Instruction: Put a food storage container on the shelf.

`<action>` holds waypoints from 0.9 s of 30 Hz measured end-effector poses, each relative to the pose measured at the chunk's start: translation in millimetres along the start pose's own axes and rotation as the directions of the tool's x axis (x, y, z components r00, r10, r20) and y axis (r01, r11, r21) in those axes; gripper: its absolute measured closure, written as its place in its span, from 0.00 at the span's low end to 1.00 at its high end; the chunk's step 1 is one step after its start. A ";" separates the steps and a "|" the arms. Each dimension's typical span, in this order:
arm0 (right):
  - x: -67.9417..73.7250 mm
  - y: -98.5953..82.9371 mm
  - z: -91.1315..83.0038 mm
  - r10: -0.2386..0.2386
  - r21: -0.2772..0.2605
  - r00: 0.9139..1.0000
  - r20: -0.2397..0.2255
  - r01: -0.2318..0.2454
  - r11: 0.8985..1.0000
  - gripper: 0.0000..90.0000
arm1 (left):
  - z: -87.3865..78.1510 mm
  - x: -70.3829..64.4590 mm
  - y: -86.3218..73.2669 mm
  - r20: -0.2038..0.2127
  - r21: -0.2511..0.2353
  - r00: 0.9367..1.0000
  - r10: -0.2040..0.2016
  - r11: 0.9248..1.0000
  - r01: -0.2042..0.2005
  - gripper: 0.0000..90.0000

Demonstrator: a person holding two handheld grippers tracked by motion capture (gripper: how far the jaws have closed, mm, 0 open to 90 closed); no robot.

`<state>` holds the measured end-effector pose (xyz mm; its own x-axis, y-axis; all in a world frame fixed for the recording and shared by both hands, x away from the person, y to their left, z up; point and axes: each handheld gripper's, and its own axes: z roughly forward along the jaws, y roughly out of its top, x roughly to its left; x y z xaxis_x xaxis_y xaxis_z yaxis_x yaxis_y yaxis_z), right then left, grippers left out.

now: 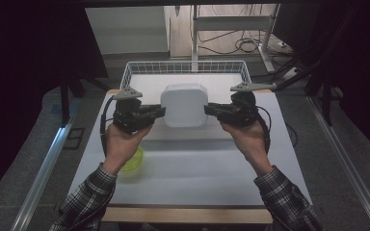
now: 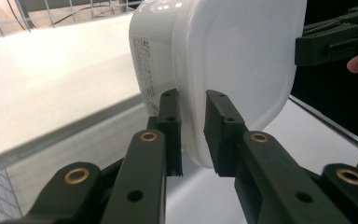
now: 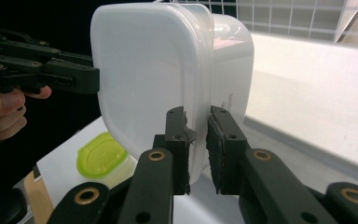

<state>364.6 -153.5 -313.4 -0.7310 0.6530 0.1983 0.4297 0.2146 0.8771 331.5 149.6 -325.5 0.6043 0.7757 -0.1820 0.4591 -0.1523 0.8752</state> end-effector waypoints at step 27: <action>-38.0 36.4 17.4 0.081 -0.013 0.996 0.029 -0.080 0.997 0.86 | 30.0 26.6 47.8 0.021 0.010 0.999 -0.029 1.000 0.029 0.86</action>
<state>417.3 -157.9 -296.6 -0.6782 0.6890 0.2558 0.4801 0.1518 0.8640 389.0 144.7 -301.9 0.6042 0.7669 -0.2163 0.4825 -0.1361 0.8652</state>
